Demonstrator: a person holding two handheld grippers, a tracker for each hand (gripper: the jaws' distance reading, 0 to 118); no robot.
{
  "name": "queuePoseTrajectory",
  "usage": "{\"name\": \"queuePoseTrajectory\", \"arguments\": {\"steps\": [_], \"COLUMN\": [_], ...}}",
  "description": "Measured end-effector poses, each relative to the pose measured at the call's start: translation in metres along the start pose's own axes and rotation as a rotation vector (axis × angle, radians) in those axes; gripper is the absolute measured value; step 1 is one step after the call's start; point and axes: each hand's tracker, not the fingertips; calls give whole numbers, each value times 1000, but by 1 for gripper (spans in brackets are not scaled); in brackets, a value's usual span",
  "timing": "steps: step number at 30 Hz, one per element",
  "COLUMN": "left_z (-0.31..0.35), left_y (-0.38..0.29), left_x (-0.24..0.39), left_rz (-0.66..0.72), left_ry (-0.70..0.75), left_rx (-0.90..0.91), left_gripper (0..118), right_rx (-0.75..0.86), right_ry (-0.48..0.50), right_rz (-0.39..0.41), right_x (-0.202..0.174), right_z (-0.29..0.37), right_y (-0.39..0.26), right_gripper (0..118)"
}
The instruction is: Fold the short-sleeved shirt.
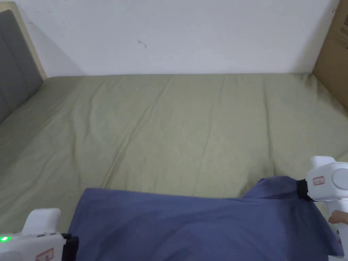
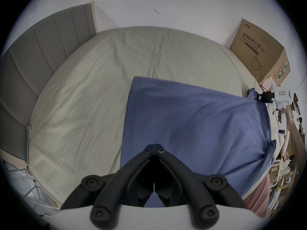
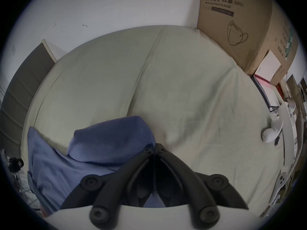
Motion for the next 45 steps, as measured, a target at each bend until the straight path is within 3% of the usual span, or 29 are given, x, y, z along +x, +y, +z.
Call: {"name": "queuePoseTrajectory", "arguments": {"steps": [7,8,9,10,12,14,16,18,20,21,22,23,24,30,33,38,45], "left_z": [-46,-56,-65,-76,-93,-113,-135,-150,-136,-130,-130,-127,-124,-58,-11,55,92], "left_y": [82,94,104,112,123,126,123,114,110,112,111,111,110,95,83,39,-48], "left_x": [-7,-9,-11,-13,-17,-17,-17,-16,-8,-6,-15,-18,-19,-7,-10,-23,-25], "left_rz": [32,51,70,64,106,126,137,150,127,114,106,136,160,65,83,103,26], "left_ry": [-36,-45,-42,-20,8,-26,-22,-9,44,52,54,-4,-12,5,-46,-82,-38], "left_rx": [48,53,59,51,22,-28,-91,-137,-72,-68,-59,-59,-69,6,76,120,79], "left_gripper": [1,11,40,58,77,83,82,69,66,59,38,10,3,3,3,3,3], "right_rx": [4,1,0,-1,-7,-10,-13,-19,-20,-20,-17,-13,-8,60,94,124,96], "right_ry": [4,2,2,3,4,5,-1,-2,-1,0,8,21,21,46,33,47,60], "right_rz": [12,14,15,13,7,6,13,11,7,6,1,-8,-12,-3,20,20,32], "right_x": [3,4,5,5,5,4,2,1,0,0,0,1,0,1,3,18,23], "right_z": [3,1,1,0,-1,-4,-5,-5,-2,1,4,8,14,72,109,163,203], "right_y": [3,2,2,2,2,2,1,0,-1,-1,-1,-1,-1,-9,-24,-72,-170], "right_gripper": [0,0,0,0,0,0,0,0,0,0,0,0,0,0,0,0,0]}}
